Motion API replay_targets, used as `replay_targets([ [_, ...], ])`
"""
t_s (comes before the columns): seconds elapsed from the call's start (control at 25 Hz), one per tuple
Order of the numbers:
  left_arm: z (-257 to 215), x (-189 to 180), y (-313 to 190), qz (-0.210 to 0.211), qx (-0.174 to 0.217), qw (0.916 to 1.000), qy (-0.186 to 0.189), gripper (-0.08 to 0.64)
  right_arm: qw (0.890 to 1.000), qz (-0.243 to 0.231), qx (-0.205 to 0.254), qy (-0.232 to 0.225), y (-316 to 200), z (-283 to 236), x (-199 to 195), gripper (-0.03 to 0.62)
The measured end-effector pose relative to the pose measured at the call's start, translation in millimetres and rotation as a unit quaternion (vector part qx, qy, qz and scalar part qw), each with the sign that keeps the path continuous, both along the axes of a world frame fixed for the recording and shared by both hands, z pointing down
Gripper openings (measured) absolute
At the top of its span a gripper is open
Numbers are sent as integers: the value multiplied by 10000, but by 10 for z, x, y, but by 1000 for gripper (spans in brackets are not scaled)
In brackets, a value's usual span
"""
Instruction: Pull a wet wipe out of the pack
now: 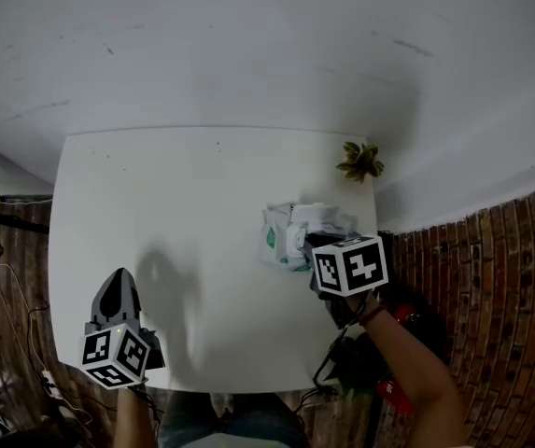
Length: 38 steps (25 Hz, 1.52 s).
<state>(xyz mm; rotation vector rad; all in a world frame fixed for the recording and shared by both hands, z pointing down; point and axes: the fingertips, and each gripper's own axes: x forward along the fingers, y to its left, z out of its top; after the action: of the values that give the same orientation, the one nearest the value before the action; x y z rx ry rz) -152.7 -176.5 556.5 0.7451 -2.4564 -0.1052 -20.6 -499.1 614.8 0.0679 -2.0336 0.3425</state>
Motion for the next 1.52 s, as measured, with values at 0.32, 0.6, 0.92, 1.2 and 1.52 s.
replay_targets([
  [0.32, 9, -85, -21, 54, 153, 9998, 112, 2, 9983, 539, 81, 185, -14, 30, -22, 58],
  [0.6, 2, -224, 8, 75, 173, 9997, 164, 2, 9952, 850, 419, 252, -37, 42, -12, 46],
  [0.92, -74, -343, 24, 136, 146, 9998, 94, 2, 9922, 1030, 684, 154, -46, 72, 11, 15],
  [1.2, -108, -387, 107, 112, 83, 9999, 58, 2, 9885, 1165, 948, -156, -51, 42, 7, 5],
  [1.52, -160, -348, 55, 193, 96, 9998, 15, 2, 9882, 1263, 818, -291, -55, -6, 6, 5],
])
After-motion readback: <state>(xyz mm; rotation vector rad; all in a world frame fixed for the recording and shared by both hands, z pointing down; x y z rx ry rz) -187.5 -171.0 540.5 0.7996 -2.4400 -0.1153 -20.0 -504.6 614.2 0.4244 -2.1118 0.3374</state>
